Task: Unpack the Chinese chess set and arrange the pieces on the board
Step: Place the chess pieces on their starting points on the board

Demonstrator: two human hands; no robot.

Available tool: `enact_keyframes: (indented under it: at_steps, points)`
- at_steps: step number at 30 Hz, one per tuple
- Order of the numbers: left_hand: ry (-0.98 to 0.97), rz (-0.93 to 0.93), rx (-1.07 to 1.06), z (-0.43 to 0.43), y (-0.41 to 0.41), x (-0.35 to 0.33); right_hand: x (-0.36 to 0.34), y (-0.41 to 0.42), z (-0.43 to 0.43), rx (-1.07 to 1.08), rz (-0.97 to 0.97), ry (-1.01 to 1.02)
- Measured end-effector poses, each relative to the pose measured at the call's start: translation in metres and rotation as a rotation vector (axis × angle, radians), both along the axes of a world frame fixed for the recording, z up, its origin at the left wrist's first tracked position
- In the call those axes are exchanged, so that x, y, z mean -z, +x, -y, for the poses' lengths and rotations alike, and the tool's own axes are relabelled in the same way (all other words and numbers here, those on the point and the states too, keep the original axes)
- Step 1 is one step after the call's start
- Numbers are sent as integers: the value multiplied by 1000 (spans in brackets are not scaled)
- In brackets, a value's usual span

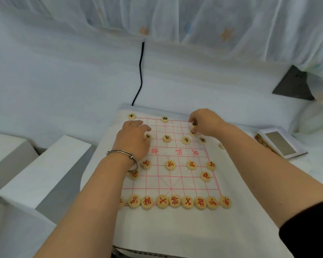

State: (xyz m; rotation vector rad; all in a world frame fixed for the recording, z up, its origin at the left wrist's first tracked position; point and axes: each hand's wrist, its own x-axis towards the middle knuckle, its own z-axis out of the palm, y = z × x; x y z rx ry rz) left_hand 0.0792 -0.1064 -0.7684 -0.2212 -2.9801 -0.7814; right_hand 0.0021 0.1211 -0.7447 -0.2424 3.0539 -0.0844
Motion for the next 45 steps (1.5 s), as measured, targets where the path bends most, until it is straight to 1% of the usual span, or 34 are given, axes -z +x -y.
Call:
enact_keyframes:
  at_steps: [3, 5, 7, 10, 15, 18, 20, 22, 27, 36, 39, 42, 43, 45]
  points:
    - [112, -6, -89, 13, -3, -5, -19, -5, 23, -21, -120, -61]
    - [133, -16, -153, 20, -5, -6, -25, -7, 50, -84, -135, -128]
    - [155, 0, -218, 28, -4, -7, -24, -7, 79, -150, -89, -199]
    - [168, 36, -274, 37, -3, -5, -13, -12, 107, -224, -1, -214]
    - [145, 95, -288, 44, -2, -1, 3, -19, 132, -241, 63, -248]
    - [156, 95, -295, 46, -3, -1, 10, -20, 144, -259, 78, -233]
    - [166, 91, -291, 46, -4, -1, 15, -20, 147, -262, 104, -178]
    - [162, 89, -281, 44, -3, -2, 17, -21, 146, -261, 136, -142]
    - [153, 83, -273, 40, -3, -3, 19, -21, 143, -256, 141, -164]
    - [141, 83, -256, 34, -4, -2, 19, -15, 136, -218, 45, -349]
    - [159, 78, -233, 24, -4, -3, 6, -13, 109, -143, -19, -414]
    - [191, 72, -166, 5, -3, -7, -8, -13, 66, -28, -82, -441]
    - [190, 63, -137, -2, -3, -8, -11, -13, 50, 9, -91, -433]
    - [190, 46, -73, -18, -3, -10, -14, -13, 19, 84, -67, -355]
